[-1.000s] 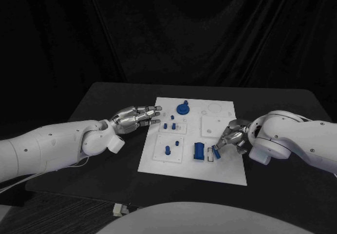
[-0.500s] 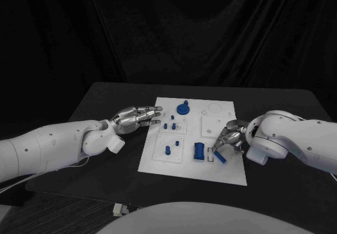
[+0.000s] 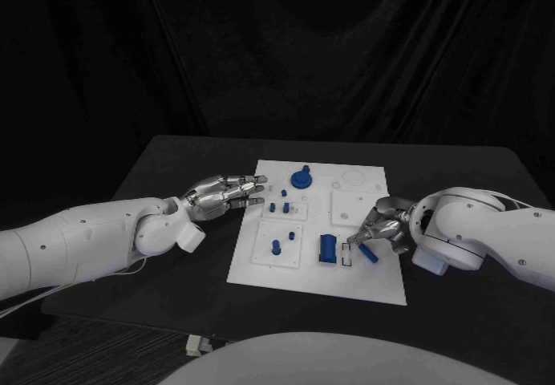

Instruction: Assemble the parts on the task board

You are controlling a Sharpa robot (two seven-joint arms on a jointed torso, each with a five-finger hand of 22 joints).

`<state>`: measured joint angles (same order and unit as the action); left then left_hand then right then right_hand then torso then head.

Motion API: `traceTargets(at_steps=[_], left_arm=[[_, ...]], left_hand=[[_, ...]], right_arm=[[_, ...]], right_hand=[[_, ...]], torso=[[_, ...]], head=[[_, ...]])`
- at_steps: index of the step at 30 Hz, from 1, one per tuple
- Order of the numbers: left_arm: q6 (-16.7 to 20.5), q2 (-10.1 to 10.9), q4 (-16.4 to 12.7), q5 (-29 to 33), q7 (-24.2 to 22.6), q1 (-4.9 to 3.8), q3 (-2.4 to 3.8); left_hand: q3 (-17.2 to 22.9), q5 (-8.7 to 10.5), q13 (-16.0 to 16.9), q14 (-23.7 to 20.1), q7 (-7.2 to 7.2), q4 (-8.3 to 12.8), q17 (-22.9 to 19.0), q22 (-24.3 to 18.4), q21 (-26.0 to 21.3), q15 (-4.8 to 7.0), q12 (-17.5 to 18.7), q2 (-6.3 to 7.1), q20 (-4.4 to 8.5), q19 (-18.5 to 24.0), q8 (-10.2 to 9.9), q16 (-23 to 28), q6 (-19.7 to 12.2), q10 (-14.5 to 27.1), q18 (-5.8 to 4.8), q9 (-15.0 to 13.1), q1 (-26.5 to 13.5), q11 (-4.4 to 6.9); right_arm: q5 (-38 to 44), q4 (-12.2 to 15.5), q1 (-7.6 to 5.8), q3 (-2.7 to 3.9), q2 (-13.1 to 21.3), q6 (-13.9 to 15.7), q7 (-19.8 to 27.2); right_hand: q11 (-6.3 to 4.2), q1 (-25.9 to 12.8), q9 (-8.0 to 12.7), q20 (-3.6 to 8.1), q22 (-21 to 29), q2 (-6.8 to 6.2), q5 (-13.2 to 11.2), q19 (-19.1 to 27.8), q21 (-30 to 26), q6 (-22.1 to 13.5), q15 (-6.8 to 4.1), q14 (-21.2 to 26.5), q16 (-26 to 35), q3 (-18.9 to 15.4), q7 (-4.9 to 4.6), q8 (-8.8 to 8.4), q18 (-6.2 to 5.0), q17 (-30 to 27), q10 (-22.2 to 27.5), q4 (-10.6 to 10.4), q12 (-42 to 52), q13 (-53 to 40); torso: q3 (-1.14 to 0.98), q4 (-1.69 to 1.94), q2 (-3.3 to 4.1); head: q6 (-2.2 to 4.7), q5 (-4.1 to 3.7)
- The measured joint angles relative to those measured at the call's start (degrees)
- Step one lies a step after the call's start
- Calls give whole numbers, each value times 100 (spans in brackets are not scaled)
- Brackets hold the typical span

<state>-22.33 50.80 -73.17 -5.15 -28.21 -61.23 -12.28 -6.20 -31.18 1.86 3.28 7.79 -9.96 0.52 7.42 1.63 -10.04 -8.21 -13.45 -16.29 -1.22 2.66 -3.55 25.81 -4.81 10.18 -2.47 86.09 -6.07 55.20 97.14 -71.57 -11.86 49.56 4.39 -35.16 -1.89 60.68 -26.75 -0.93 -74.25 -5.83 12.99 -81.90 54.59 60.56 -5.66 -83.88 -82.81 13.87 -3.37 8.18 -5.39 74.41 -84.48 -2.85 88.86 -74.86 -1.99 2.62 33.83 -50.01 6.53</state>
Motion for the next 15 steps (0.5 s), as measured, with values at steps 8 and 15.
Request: traceTargets(at_steps=[8, 15], left_arm=[[-17, 0, 4, 0, 13, 1, 0], [-34, -19, 15, 0, 27, 2, 0]], left_hand=[[0, 0, 0, 0, 0, 0, 0, 0, 0, 0, 0, 0, 0, 0, 0, 0, 0, 0, 0, 0, 0, 0], [0, 0, 0, 0, 0, 0, 0, 0, 0, 0, 0, 0, 0, 0, 0, 0, 0, 0, 0, 0, 0, 0]], right_arm=[[1839, 482, -41, 2, 255, 77, 88], [3402, 784, -45, 2, 290, -87, 92]], right_hand=[[-57, 481, -176, 43, 0, -231, 1168, -40, 150, -257, -4, -1, -23, 19, 116, 490, 0, 0, 55, -348, 0, 0], [-188, 719, -792, 94, 0, -203, 1268, -91, 271, -661, -106, 38, -24, -58, 202, 1256, 0, 0, 84, -427, 0, 0]], torso=[[-2, -1, 3], [-3, -4, -2]], head=[[0, 3], [0, -13]])
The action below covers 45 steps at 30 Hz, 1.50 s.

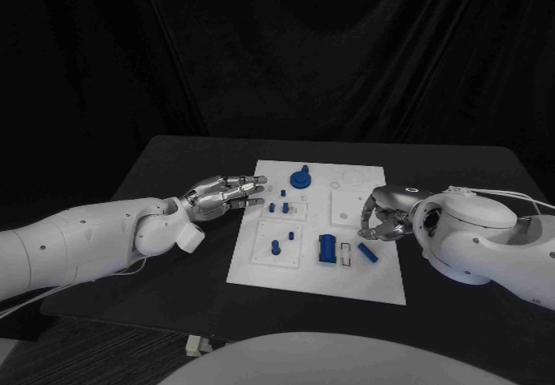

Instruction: Assemble the parts on the task board

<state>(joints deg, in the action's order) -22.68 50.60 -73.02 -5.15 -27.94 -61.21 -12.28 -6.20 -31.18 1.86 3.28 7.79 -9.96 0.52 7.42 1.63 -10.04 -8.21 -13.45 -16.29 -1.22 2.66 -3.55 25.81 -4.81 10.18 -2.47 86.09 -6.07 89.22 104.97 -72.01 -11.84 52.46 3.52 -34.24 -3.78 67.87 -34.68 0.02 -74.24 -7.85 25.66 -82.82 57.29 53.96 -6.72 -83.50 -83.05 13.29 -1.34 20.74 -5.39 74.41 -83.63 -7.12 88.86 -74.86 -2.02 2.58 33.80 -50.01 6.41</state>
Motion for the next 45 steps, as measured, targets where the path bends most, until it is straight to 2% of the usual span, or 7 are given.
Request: traceTargets(at_steps=[5, 13, 16, 21, 22, 33, 45], left_arm=[[-13, -4, 4, 0, 9, 0, 0], [-32, -3, 10, 0, 26, 1, 0], [-37, -1, 15, 0, 31, 1, 0], [-51, -3, 23, 0, 43, 2, 0], [-53, -4, 24, 0, 45, 2, 0], [-79, -13, 32, 0, 68, 4, 0], [-104, -19, 40, 0, 76, 15, 0]], left_hand=[[0, 0, 0, 0, 0, 0, 0, 0, 0, 0, 0, 0, 0, 0, 0, 0, 0, 0, 0, 0, 0, 0], [0, 0, 0, 0, 0, 0, 0, 0, 0, 0, 0, 0, 0, 0, 0, 0, 0, 0, 0, 0, 0, 0], [0, 0, 0, 0, 0, 0, 0, 0, 0, 0, 0, 0, 0, 0, 0, 0, 0, 0, 0, 0, 0, 0], [0, 0, 0, 0, 0, 0, 0, 0, 0, 0, 0, 0, 0, 0, 0, 0, 0, 0, 0, 0, 0, 0], [0, 0, 0, 0, 0, 0, 0, 0, 0, 0, 0, 0, 0, 0, 0, 0, 0, 0, 0, 0, 0, 0], [0, 0, 0, 0, 0, 0, 0, 0, 0, 0, 0, 0, 0, 0, 0, 0, 0, 0, 0, 0, 0, 0], [0, 0, 0, 0, 0, 0, 0, 0, 0, 0, 0, 0, -1, -1, 0, 0, 0, 0, 0, 0, 0, -1]], right_arm=[[805, 45, 0, 0, -74, -389, -8], [1398, 16, 65, 1, -169, -1019, -27], [1466, 15, 88, -2, -174, -1173, -36], [1530, 21, 123, -1, -182, -1376, -55], [1536, 21, 134, -1, -187, -1402, -59], [1572, 11, 244, -1, -281, -1545, -80], [1565, -209, 406, 0, -424, -1560, -91]], right_hand=[[0, -33, -158, 0, 0, -30, -299, 1, 1, -3, 0, 0, -19, -145, 0, 252, 0, 0, 0, -349, 0, 0], [16, -159, -181, 0, 0, -49, -424, 0, 63, 70, 0, 0, -66, -153, -11, 262, 0, 0, -15, -721, 0, 0], [37, -291, -169, -1, 0, -179, -426, 0, 63, 164, 22, -19, -66, -172, -21, 259, 0, 0, -35, -858, 0, 0], [97, -428, -71, -32, 0, -281, -738, -30, 132, 312, 58, -54, -66, -216, -37, 86, 0, 0, -95, -955, 0, 0], [93, -519, -32, -32, 0, -192, -757, -30, 133, 313, 58, -54, -66, -216, -38, 38, 0, 0, -89, -955, 0, 0], [185, -517, 519, -35, 0, -194, -749, -30, 132, 456, 155, -48, -66, -215, -124, -610, 0, 0, 0, -955, 0, 0], [205, -78, 871, -94, 0, -213, 136, 30, 132, 645, 155, -48, -65, 148, -152, -977, 0, 0, -20, -590, 0, 0]], torso=[[0, -1, -3], [1, 0, 2], [2, 5, 2], [2, 8, 3], [2, 9, 3], [2, 4, 3], [2, 4, 3]], head=[[0, 16], [0, 29], [0, 24], [0, 12], [0, 12], [0, 15], [0, 24]])
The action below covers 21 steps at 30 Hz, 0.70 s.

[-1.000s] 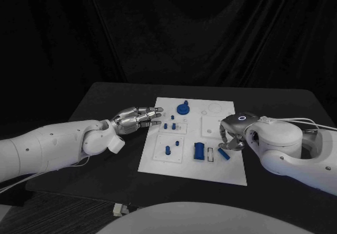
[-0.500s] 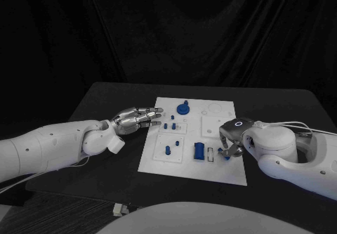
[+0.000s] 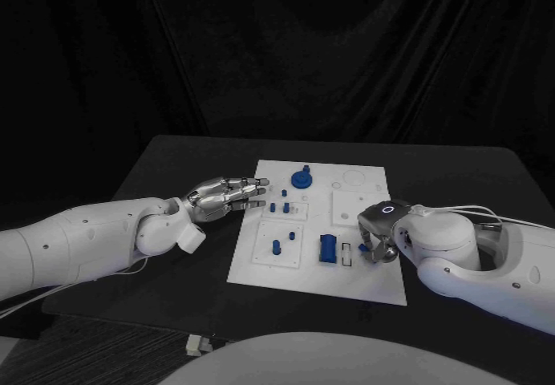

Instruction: Assemble the parts on the task board

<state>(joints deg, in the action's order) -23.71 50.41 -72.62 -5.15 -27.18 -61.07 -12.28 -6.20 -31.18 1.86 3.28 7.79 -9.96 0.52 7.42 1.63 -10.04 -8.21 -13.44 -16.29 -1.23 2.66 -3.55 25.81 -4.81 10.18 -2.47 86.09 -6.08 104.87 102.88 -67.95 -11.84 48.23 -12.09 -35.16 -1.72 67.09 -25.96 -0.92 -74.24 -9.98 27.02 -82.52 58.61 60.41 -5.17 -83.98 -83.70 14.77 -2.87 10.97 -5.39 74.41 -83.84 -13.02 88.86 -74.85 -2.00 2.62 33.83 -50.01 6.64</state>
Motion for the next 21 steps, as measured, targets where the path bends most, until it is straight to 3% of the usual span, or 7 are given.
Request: traceTargets(at_steps=[1, 6, 14, 21], left_arm=[[-2, 1, 0, 0, 0, 1, 0], [-9, 4, 1, 0, 2, 5, 0], [-20, 0, 4, 0, 4, 13, 0], [-25, -1, 4, 0, 5, 21, 0]], left_hand=[[0, 0, 0, 0, 0, 0, 0, 0, 0, 0, 0, 0, 0, 0, 0, 0, 0, 0, 0, 0, 0, 0], [0, 0, 0, 0, 0, 0, 0, 0, 0, 0, 0, 0, -28, -27, 0, 0, 0, 0, -1, 0, 0, -1], [0, 0, 0, 0, 0, 0, 0, 0, 0, 0, 0, 0, -27, -28, 0, 0, 0, 0, 0, 0, 0, -1], [0, 0, 0, 0, 1, 0, 0, 0, 0, 0, 0, 0, -27, -28, 0, 0, -1, 0, 0, 0, 0, -1]], right_arm=[[-1, -22, 17, -1, -10, -4, -1], [-5, -89, 49, 14, -54, -5, -2], [-44, -168, 67, 31, -87, -5, -2], [-184, -244, 70, 50, -119, 18, -1]], right_hand=[[0, 70, 10, 0, 0, 69, 52, 0, 0, 0, 0, 0, 0, 36, 0, 0, 0, 0, 0, 37, 0, 0], [0, 162, -1, 0, 0, 39, 427, 0, -5, 112, 0, 0, 0, 87, 7, 0, 0, 0, 0, 214, 0, 0], [0, 162, -95, 0, 0, 37, 427, 1, -5, 153, 0, 0, 0, 147, 8, 1, 0, 0, 0, 280, 0, 0], [0, 182, -263, 1, 0, 18, 678, 1, -5, 235, 0, 0, 0, 104, -8, 9, 0, 0, -1, 595, 0, 0]], torso=[[1, 0, 0], [1, 1, -1], [1, 2, -1], [1, 1, -1]], head=[[0, 0], [0, 2], [0, -5], [0, 2]])
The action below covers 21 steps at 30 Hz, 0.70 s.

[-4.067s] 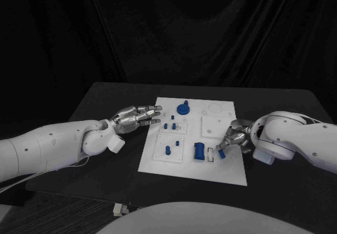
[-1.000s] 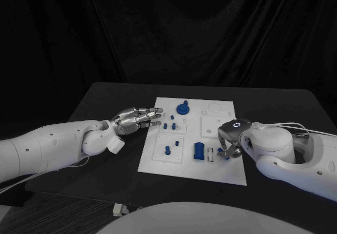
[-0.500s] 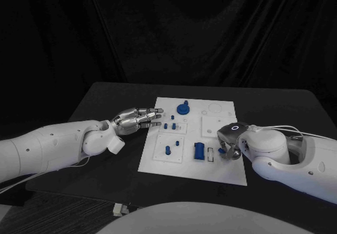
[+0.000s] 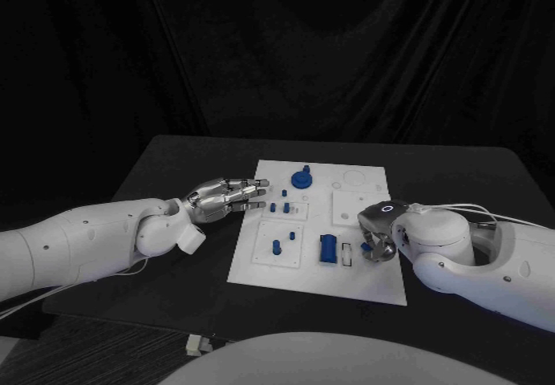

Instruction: Assemble the parts on the task board

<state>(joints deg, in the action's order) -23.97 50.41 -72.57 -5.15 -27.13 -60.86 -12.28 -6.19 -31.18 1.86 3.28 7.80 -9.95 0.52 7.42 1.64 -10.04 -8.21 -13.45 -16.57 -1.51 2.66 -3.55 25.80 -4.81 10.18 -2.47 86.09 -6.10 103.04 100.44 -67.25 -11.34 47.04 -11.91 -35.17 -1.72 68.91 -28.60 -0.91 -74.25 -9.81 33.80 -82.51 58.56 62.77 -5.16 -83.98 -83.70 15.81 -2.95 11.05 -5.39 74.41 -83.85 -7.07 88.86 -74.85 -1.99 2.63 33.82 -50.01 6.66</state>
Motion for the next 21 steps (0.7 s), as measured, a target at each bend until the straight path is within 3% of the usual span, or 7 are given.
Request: traceTargets(at_steps=[5, 7, 11, 15, 17, 20, 21], left_arm=[[-3, -1, 1, 0, 1, 3, 0], [-3, -1, 4, 0, 1, 6, 0], [-4, -1, 5, 0, 3, 8, 0], [-5, -1, 5, 0, 5, 9, 0], [-5, 0, 5, 0, 7, 10, 1], [-5, 0, 5, 0, 10, 10, 1], [-5, 0, 6, 0, 11, 11, 1]], left_hand=[[0, 0, 0, 0, 0, 0, 0, 0, 0, 0, 0, 0, 0, 0, 0, 0, 0, 0, 0, 0, 0, 0], [0, 0, 0, 0, 0, 0, 0, 0, 0, 0, 0, 0, 0, 0, 0, 0, 0, 0, -1, 0, 0, 0], [0, 0, 0, 0, 0, 0, 0, 0, 0, 0, 0, 0, 0, 0, 0, 0, 0, 0, 0, 0, 0, -1], [0, 0, 0, 0, 0, 0, 0, 0, 0, 0, 0, 0, 0, 0, 0, 0, 0, 0, -1, 0, 0, -1], [0, 0, 0, 0, 0, 0, 0, 0, 0, 0, 0, 0, 0, 0, 0, 0, 0, 0, -1, 0, 0, -1], [0, 0, 0, 0, 0, 0, 0, 0, 0, 0, 0, 0, 0, 0, 0, 0, 0, 0, 0, 0, 0, -1], [0, 0, 0, 0, 0, 0, 0, 0, 0, 0, 0, 0, 0, 0, 0, 0, 0, 0, 0, 0, 0, -1]], right_arm=[[-231, -55, 0, 16, 12, 96, 1], [-427, -81, -6, 22, 46, 201, 2], [-1022, -167, -49, 14, 136, 446, 4], [-1912, -280, -159, -14, 234, 643, 6], [-2392, -324, -226, -30, 282, 721, 3], [-3031, -364, -315, -46, 320, 826, -4], [-3219, -373, -340, -49, 324, 863, -5]], right_hand=[[0, -1, -158, 1, 0, 0, 371, -1, 0, 18, 0, 0, 0, -60, 14, 16, 0, 0, 0, 244, 0, 0], [-1, -1, -179, 8, 0, 0, 373, -7, 0, 20, 0, 0, 0, -54, 15, 49, 0, 0, 0, 259, 0, 0], [-1, -2, -425, 40, 0, 0, 411, -39, 0, 22, 0, 0, 0, -68, 14, 116, 0, 0, -1, 383, 0, 0], [-2, -2, -433, 41, 0, 0, 411, -39, 0, 22, 0, 0, 0, -72, 14, 115, 0, 0, -1, 386, 0, 0], [-2, -2, -180, 41, 0, 1, 411, -39, 0, 22, 0, 0, 0, -70, 14, 113, 0, 0, -1, 388, 0, 0], [-3, -2, 335, 41, 0, 1, 415, -39, 0, 22, -1, 0, 0, 43, 14, -66, 0, 0, 1, 497, 0, 0], [-4, -2, 339, 41, 0, 1, 415, -39, 0, 22, -1, 0, 0, 65, 14, -91, 0, 0, 2, 519, 0, 0]], torso=[[0, -1, 0], [0, -1, 0], [-1, -1, 0], [-1, -1, 1], [-1, -1, 1], [-1, -1, 1], [-1, -1, 1]], head=[[0, 8], [0, 14], [0, 23], [0, 29], [0, 27], [0, 15], [0, 13]])
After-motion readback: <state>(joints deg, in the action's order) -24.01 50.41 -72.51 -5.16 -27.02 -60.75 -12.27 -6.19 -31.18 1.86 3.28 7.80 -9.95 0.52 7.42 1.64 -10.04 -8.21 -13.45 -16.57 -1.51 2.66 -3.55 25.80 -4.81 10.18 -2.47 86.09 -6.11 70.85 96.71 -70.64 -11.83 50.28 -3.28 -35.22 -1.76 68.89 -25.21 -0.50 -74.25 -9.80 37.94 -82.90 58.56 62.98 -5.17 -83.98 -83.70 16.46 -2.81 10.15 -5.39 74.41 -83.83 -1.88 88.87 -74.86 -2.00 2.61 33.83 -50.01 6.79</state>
